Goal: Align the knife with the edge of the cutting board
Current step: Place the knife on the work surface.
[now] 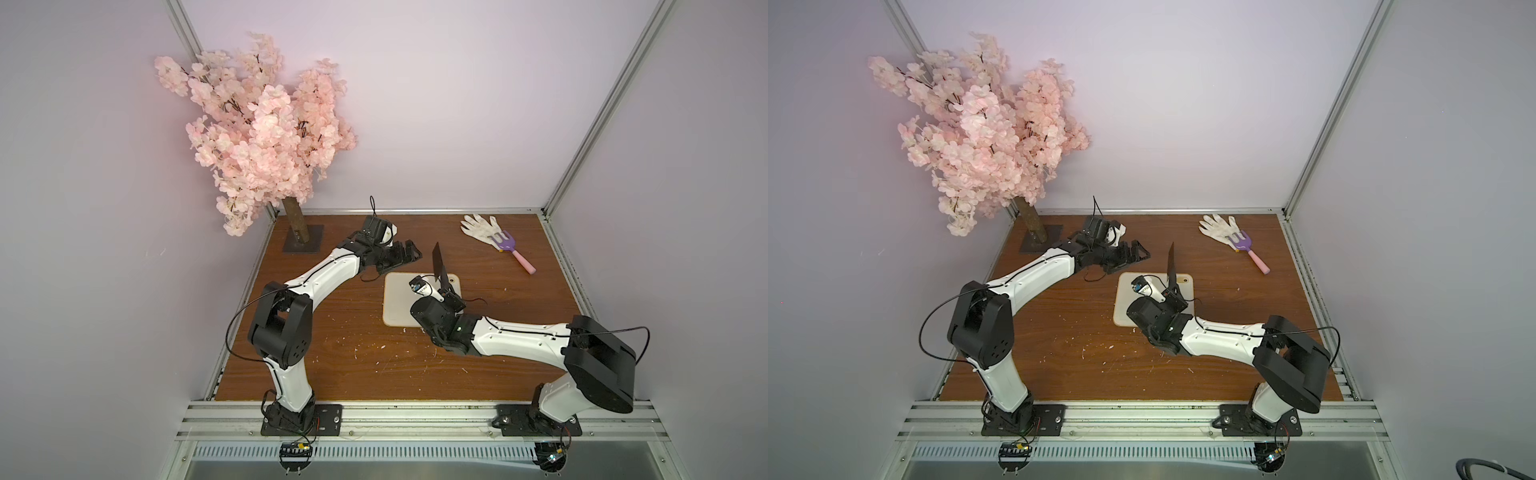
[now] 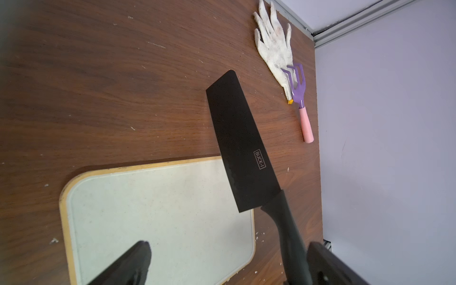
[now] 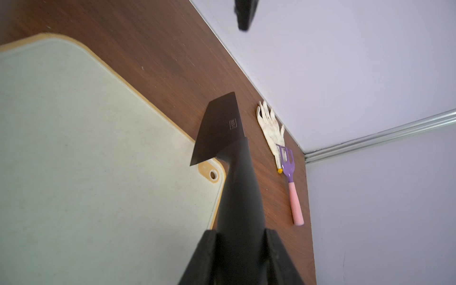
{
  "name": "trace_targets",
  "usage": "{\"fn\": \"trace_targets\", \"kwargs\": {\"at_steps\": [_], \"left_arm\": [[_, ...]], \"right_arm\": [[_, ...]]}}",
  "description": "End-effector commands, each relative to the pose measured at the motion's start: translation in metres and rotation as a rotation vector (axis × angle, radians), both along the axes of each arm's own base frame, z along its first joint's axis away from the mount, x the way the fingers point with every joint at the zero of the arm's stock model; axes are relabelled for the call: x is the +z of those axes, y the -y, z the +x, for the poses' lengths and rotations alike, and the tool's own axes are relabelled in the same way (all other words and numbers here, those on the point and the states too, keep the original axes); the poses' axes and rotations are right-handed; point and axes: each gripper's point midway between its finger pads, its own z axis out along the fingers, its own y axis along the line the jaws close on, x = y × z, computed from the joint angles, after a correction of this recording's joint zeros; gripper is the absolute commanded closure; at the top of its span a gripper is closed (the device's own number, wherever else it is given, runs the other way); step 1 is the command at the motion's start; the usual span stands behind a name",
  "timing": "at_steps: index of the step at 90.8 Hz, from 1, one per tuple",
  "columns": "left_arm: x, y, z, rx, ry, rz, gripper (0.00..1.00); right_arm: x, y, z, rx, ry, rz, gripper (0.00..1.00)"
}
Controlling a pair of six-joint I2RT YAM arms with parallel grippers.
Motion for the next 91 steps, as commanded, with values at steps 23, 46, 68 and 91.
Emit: {"fn": "trace_targets", "kwargs": {"at_steps": [23, 46, 68, 91], "left_arm": [[-0.018, -0.004, -0.013, -0.104, -0.028, 0.119, 0.0], [-0.036, -0.005, -0.006, -0.147, -0.05, 0.146, 0.0], [-0.058, -0.004, -0.019, -0.165, -0.099, 0.116, 0.0], [-0.03, -0.015, -0.012, -0.087, -0.025, -0.091, 0.0]], "right_arm": [[-0.018, -0.042, -0.021, 0.121, 0.043, -0.161, 1.0], [-0.027, -0.056, -0.023, 0.151, 0.048, -0.192, 1.0], [-0.045, -0.062, -0.032, 0.181, 0.039, -0.207, 1.0], [-0.063, -0.068, -0.04, 0.206, 0.028, -0.205, 1.0]]}}
